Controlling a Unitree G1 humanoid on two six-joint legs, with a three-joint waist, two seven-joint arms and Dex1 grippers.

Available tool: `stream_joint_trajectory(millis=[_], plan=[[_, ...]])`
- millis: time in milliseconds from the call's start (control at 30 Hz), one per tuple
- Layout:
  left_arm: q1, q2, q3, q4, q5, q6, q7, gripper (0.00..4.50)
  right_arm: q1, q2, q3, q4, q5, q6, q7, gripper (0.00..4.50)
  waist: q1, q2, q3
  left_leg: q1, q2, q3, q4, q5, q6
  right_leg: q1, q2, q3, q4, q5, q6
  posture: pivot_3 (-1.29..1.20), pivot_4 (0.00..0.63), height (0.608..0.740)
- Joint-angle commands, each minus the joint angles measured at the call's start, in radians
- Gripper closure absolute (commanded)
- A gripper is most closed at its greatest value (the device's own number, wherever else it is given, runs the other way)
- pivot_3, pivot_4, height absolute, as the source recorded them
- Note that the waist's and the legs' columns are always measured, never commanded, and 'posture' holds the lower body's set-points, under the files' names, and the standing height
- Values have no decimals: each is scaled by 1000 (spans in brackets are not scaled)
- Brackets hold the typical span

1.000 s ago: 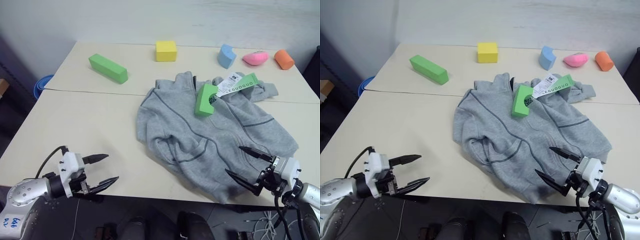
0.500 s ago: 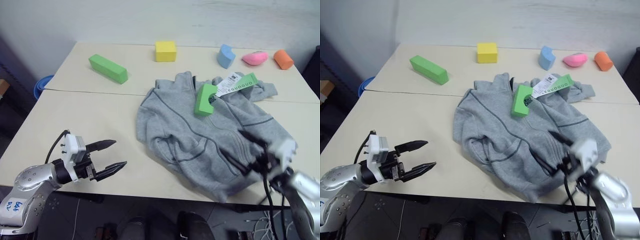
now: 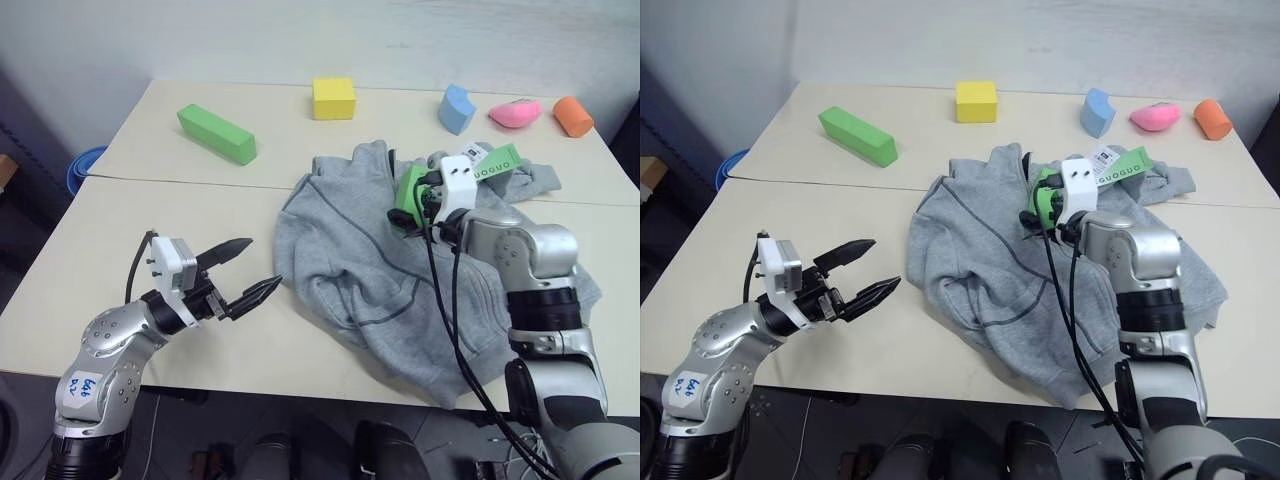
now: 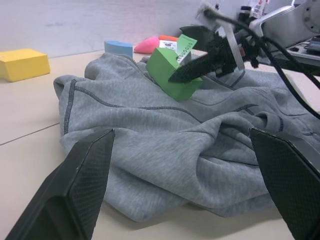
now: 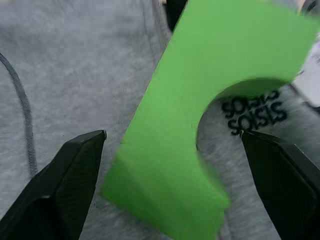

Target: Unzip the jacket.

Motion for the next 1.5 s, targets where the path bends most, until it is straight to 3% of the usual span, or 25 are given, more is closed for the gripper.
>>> stream_joint_trajectory(millis=[33, 100, 200, 333, 400, 500, 600, 667, 833, 933, 1167, 1267, 1400, 1500], plan=[[20, -8, -3, -34, 22, -39, 6, 0, -52, 14, -36, 69, -14, -5, 8, 643, 0, 0, 0, 0, 0, 0, 0, 0, 0, 0, 0, 0, 0, 0, 0, 0, 150, 740], [27, -8, -8, -38, 35, -50, 5, 0, -57, 13, -31, 63, -15, -2, 31, 1323, 0, 0, 0, 0, 1, 0, 0, 1, 0, 0, 0, 0, 0, 0, 0, 0, 150, 740], [26, -13, -15, -33, 48, -72, 1, 0, -27, -9, -81, -30, 32, -61, 112, 2002, -1, 0, 0, 0, 1, 0, 0, 1, 0, 0, 1, 1, 0, 0, 0, 0, 150, 740], [20, -24, -43, -30, 51, -89, -17, 0, 77, -104, -206, -200, 124, -153, 286, 2290, 11, 0, 0, 0, 1, -1, 0, 1, 0, 0, 0, 0, 0, 0, 0, 0, 150, 740], [14, -31, -60, -28, 56, -91, -18, 0, 155, -219, -317, -275, 168, -134, 347, 2313, 27, 0, 0, -1, 0, -2, 0, 0, 0, 0, 0, 0, -2, 0, 1, 0, 150, 740], [9, -36, -77, -23, 65, -94, -19, 0, 288, -432, -411, -229, 82, -211, 391, 2313, 39, 0, 0, -2, -1, -2, 0, -1, 2, 0, -1, -1, -4, 1, 2, 0, 150, 740], [-2, -39, -104, -9, 79, -100, -29, 0, 372, -581, -446, -7, -34, -341, 374, 2313, 36, -1, 1, -1, -3, 2, 0, -1, 4, 1, -1, -1, -6, 3, 5, 0, 150, 740], [-20, -35, -128, 4, 91, -103, -46, 0, 356, -643, -439, 247, -103, -471, 345, 2313, 27, -1, 1, 2, -2, 7, 0, 0, 5, 3, -1, -1, -6, 3, 6, 0, 150, 740], [-86, -20, -154, 52, 109, -104, -86, 0, 197, -676, -378, 734, -215, -747, 311, 2313, -12, 0, 1, 7, 1, 17, -2, 0, 5, 5, 0, 4, -3, 4, 5, 0, 150, 740], [-108, -11, -162, 66, 114, -99, -105, 0, 150, -668, -330, 871, -256, -811, 376, 2313, -27, 3, 2, 7, 2, 18, -3, 1, 4, 4, 1, 4, -3, 4, 5, 0, 150, 740], [-87, 20, -143, 73, 145, -112, -110, 0, 170, -730, -302, 923, -304, -1013, 385, 34, -18, 5, 3, 7, 2, 18, -2, 1, 4, 1, 0, 4, -4, 4, 5, 0, 150, 740], [-61, 52, -123, 74, 149, -115, -128, 0, 214, -759, -334, 855, -255, -1060, 536, 34, -2, 6, 4, 6, 2, 17, -2, 1, 4, 1, -1, 5, -5, 4, 5, 0, 150, 740], [-41, 110, -121, 93, 165, -143, -185, 0, 368, -797, -350, 699, -249, -1138, 619, 34, 5, 5, 4, 6, 3, 16, -2, 1, 4, 1, 0, 9, -6, 4, 5, 0, 150, 740], [-51, 146, -152, 109, 180, -175, -250, 0, 602, -781, -381, 422, -192, -1235, 807, 34, 7, 5, 4, 6, 2, 16, -2, 1, 4, 2, 0, 10, -6, 4, 5, 0, 150, 740]])
